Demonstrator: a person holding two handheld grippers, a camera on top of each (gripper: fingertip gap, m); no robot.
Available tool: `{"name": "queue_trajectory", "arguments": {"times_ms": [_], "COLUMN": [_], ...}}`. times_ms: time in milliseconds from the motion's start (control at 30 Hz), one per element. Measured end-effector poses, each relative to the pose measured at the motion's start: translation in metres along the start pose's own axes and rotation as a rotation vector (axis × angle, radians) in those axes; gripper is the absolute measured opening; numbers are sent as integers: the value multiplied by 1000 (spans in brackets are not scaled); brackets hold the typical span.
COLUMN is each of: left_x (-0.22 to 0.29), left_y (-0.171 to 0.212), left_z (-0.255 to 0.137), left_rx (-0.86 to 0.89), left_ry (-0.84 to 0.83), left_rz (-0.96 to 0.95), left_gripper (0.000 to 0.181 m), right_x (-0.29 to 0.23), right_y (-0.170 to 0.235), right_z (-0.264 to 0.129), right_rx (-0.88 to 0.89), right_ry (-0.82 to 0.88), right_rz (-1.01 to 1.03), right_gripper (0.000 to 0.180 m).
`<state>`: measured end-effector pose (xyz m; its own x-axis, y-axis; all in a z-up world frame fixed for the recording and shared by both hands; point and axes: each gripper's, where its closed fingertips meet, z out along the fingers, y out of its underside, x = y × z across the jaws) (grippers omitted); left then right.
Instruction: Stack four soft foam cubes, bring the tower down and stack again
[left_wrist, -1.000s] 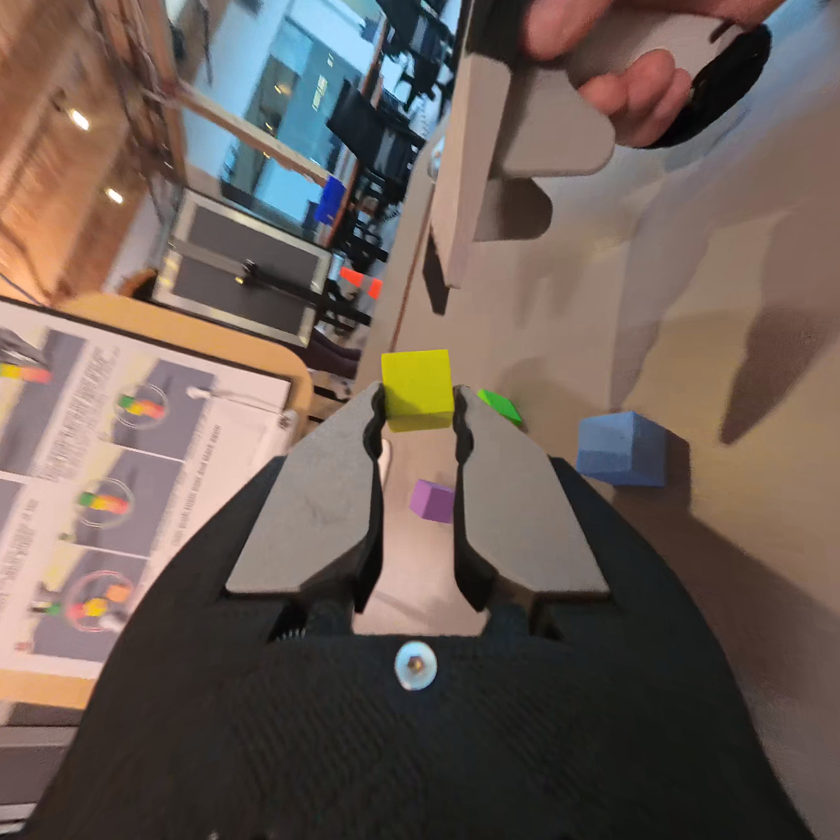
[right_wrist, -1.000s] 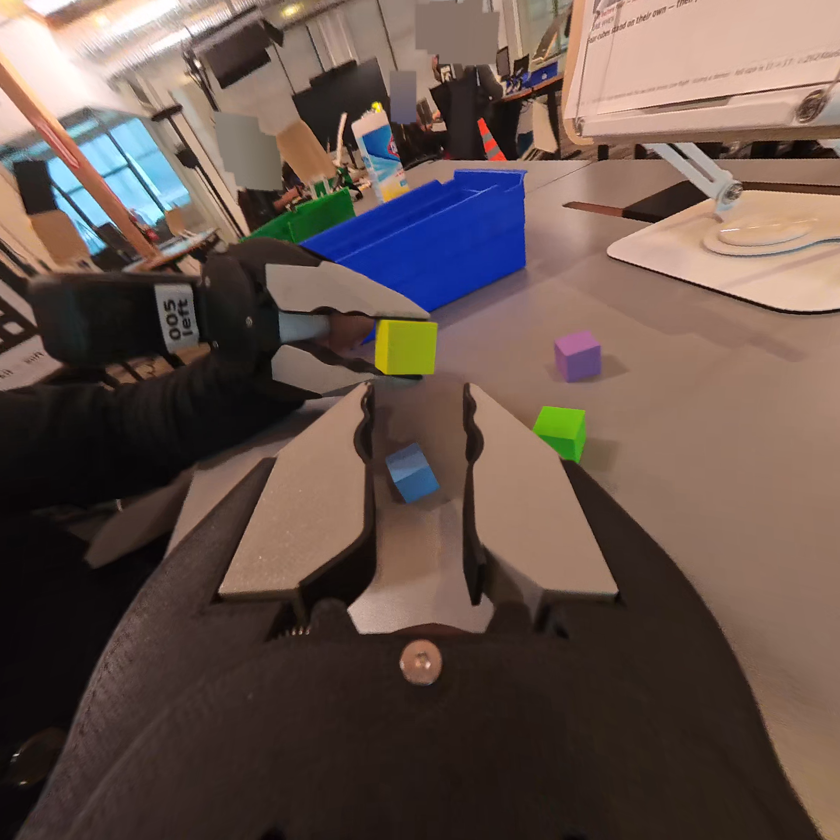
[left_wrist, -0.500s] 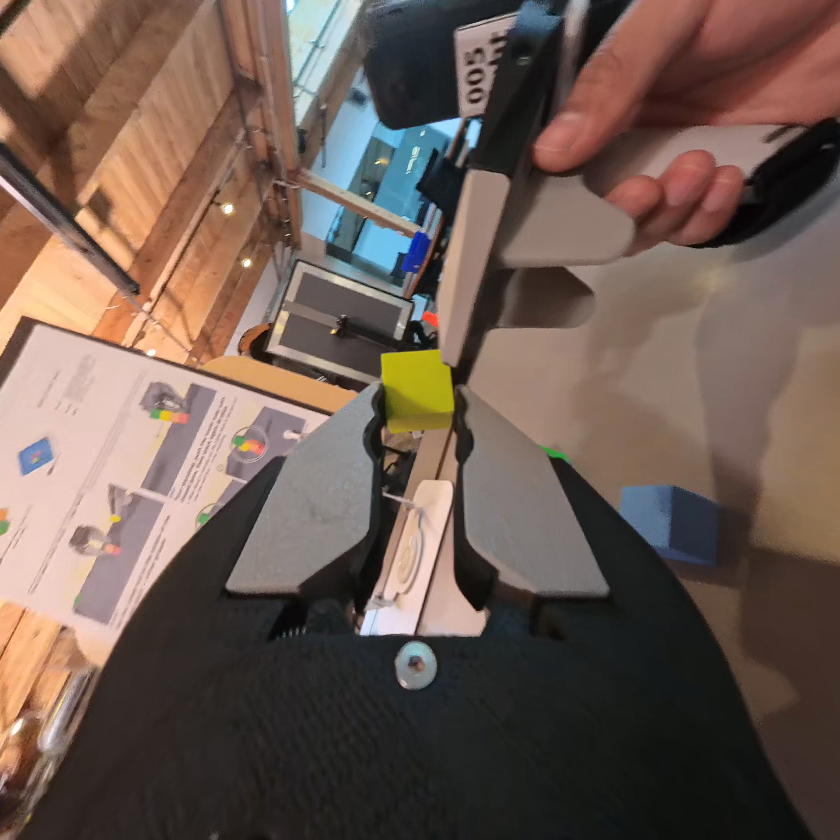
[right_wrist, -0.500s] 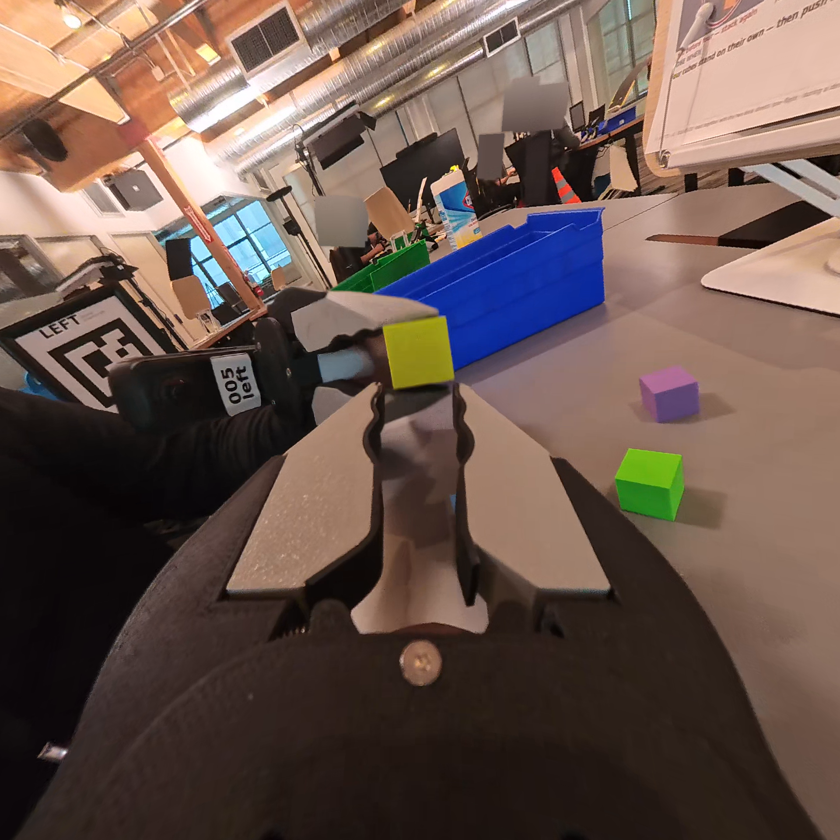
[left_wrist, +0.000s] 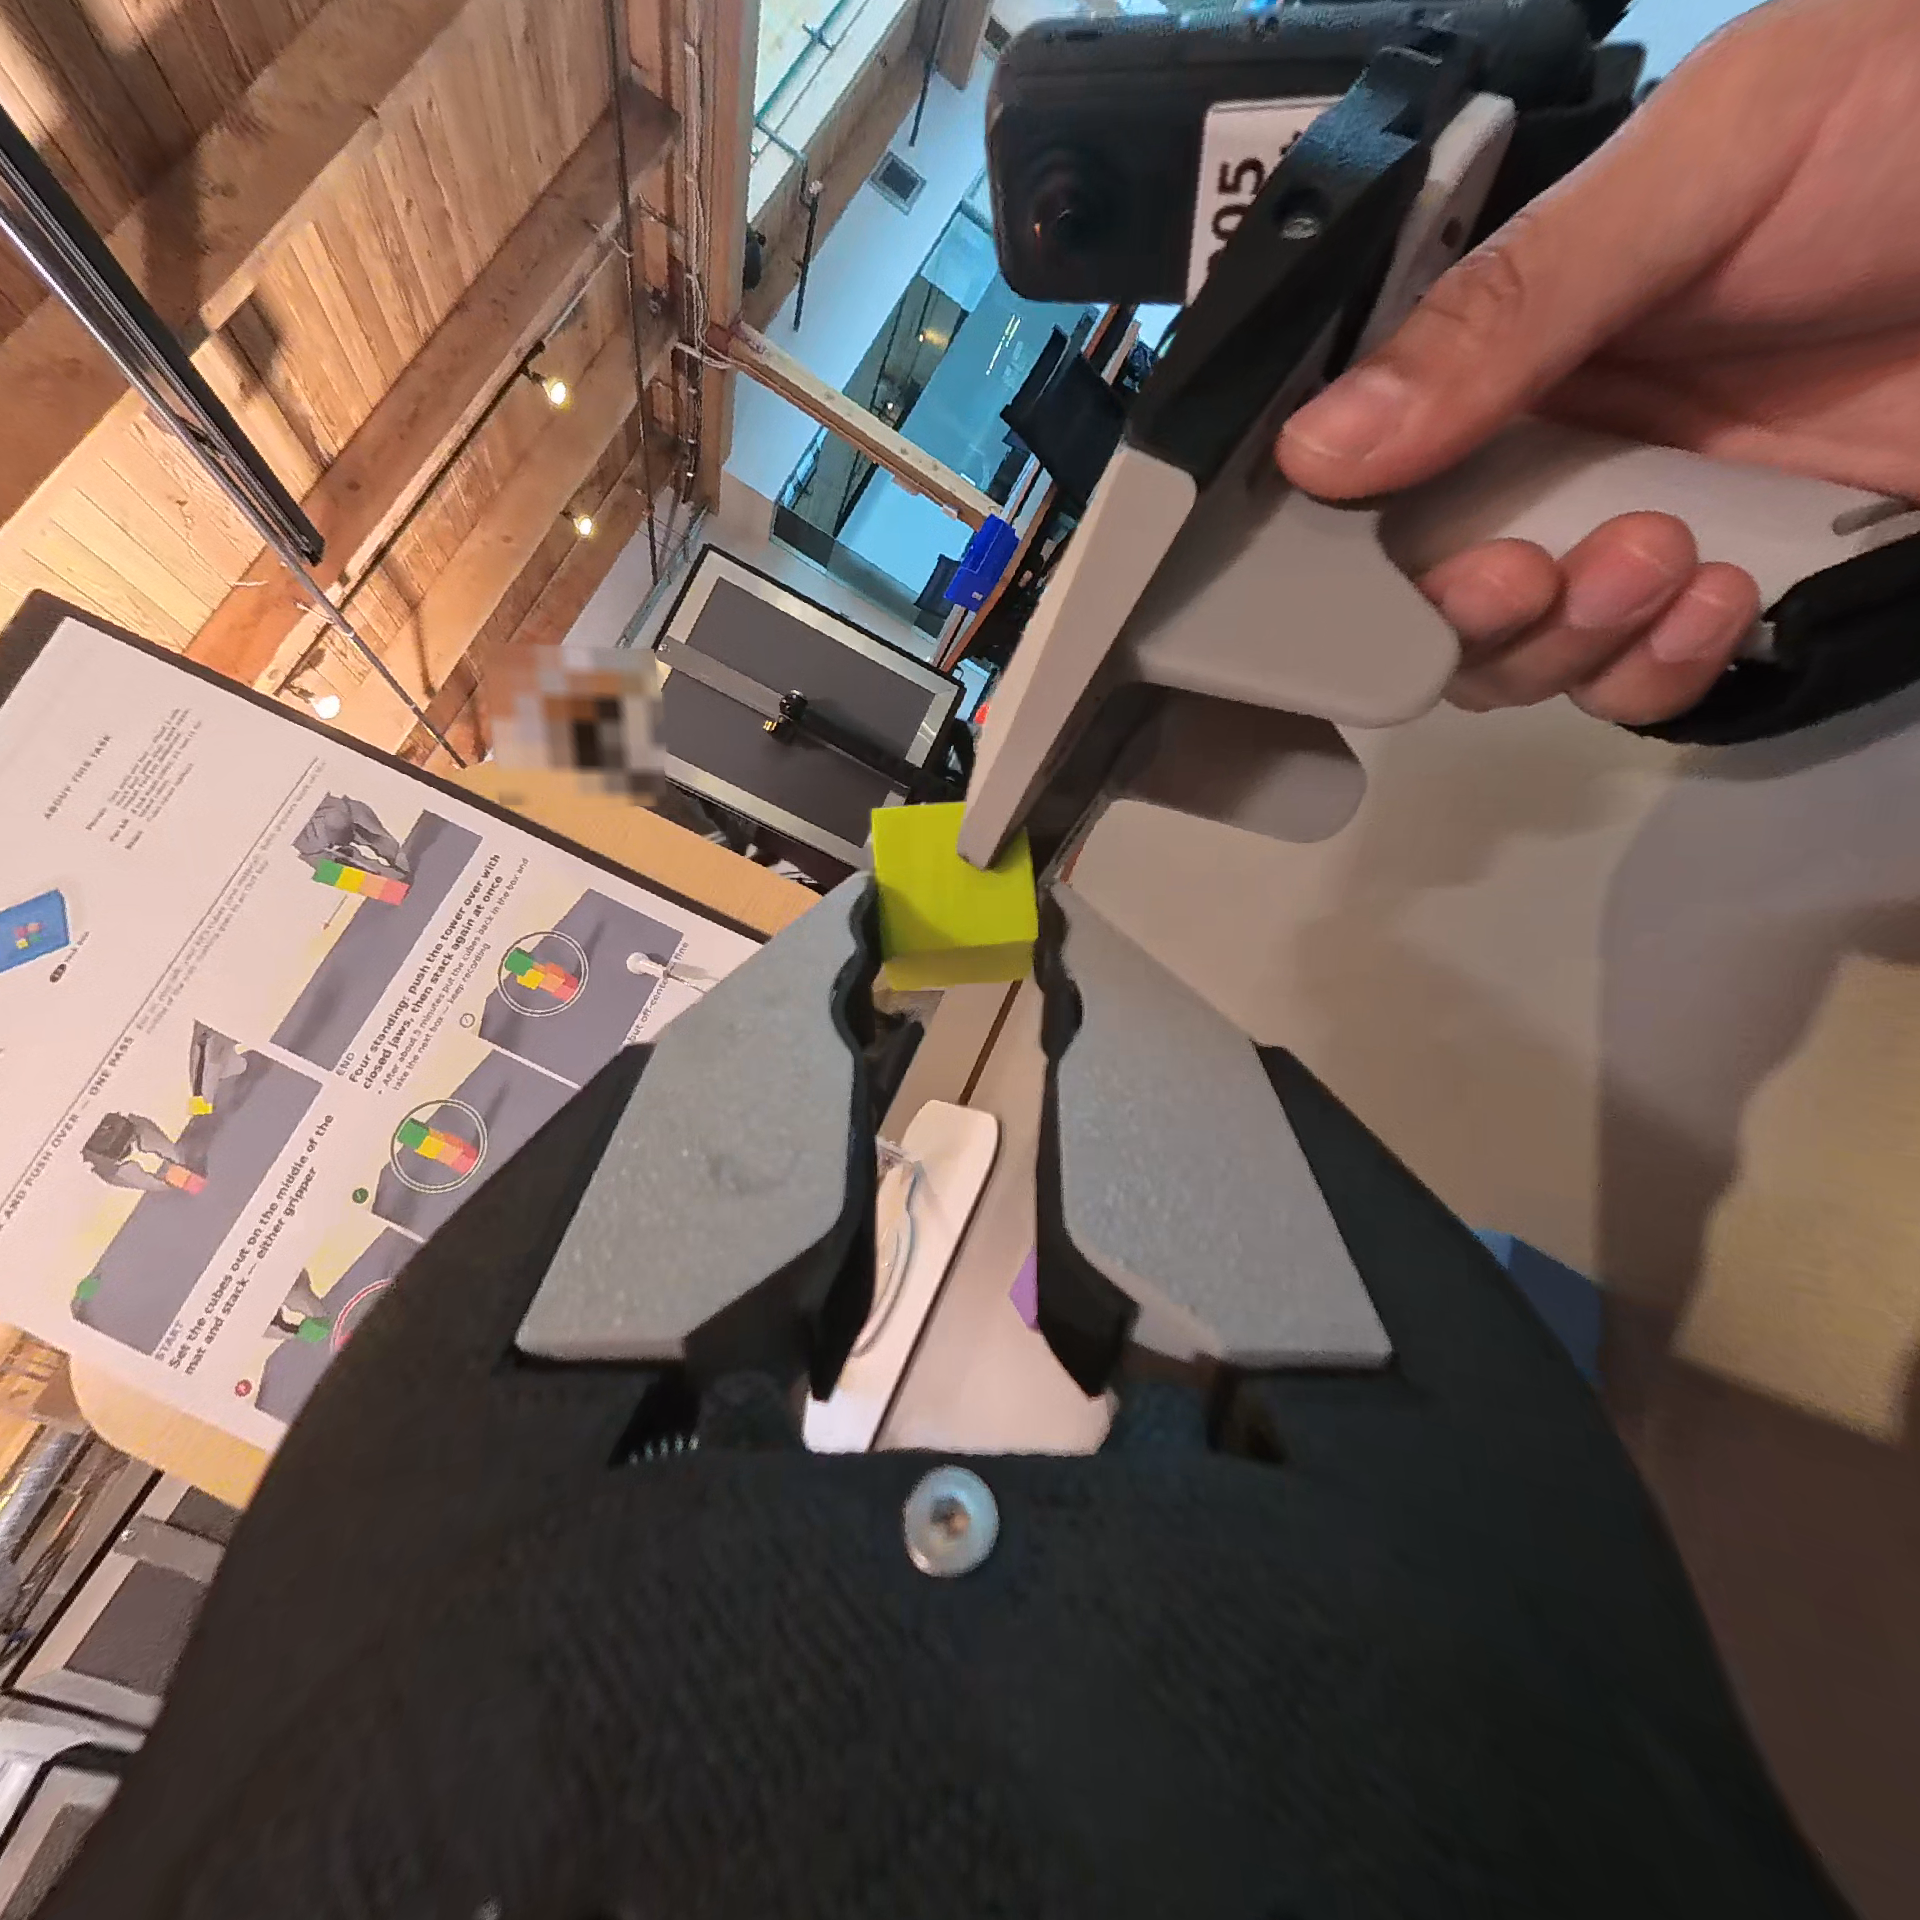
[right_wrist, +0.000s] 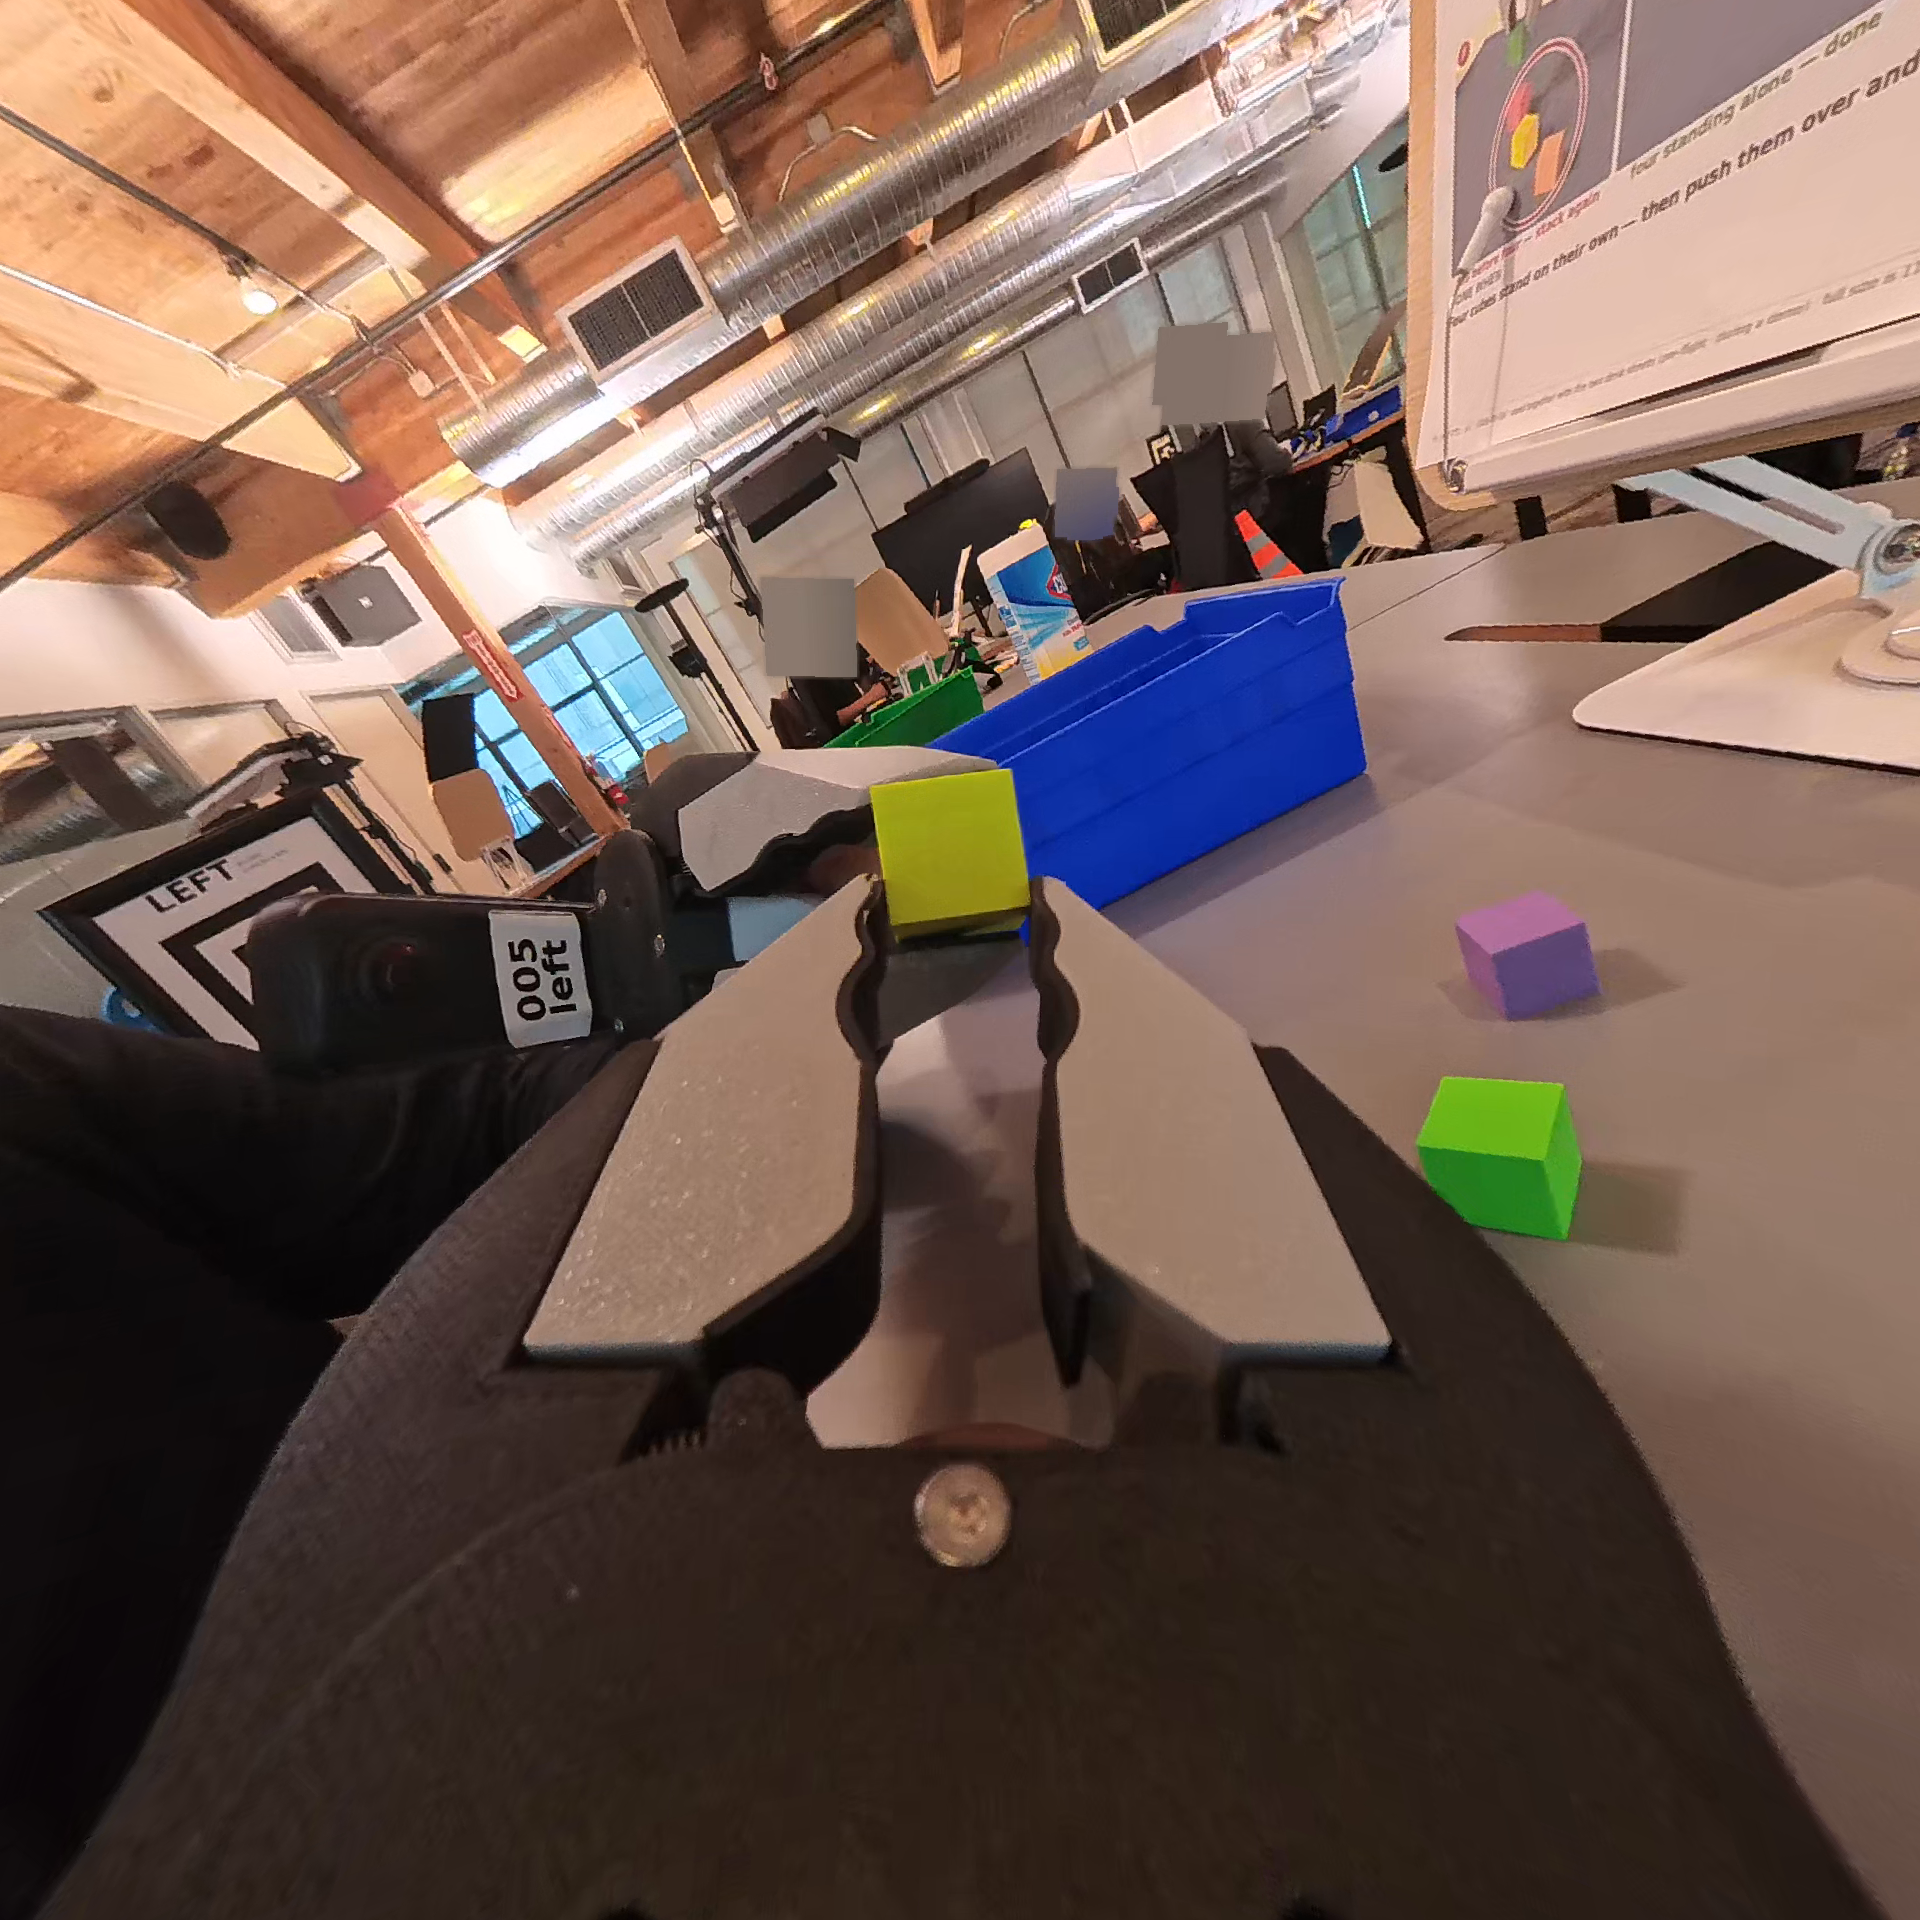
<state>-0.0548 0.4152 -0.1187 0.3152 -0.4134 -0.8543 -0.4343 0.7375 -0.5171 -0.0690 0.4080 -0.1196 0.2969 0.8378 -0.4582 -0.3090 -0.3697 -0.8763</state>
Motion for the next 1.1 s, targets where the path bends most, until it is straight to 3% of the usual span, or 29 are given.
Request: {"name": "queue_trajectory", "arguments": {"times_ms": [267,500,800,1100], "left_x": [18,40,54,48], "left_y": [4,18,16,-4], "left_z": [-8,-16,-17,-19], "left_rx": [12,-40,-36,48], "left_ry": [137,274,281,207], "left_rz": [138,289,473,501], "left_gripper": [27,27,27,27], "right_x": [-2,5,5,-12], "right_y": [13,38,52,42], "right_z": [3,2,-7,-16], "right_rx": [-92,-291,-424,-396], "right_ry": [6,63,43,-44], "right_rz": [-60,-178,-226,-329], "right_gripper": [25,25,25,24]}}
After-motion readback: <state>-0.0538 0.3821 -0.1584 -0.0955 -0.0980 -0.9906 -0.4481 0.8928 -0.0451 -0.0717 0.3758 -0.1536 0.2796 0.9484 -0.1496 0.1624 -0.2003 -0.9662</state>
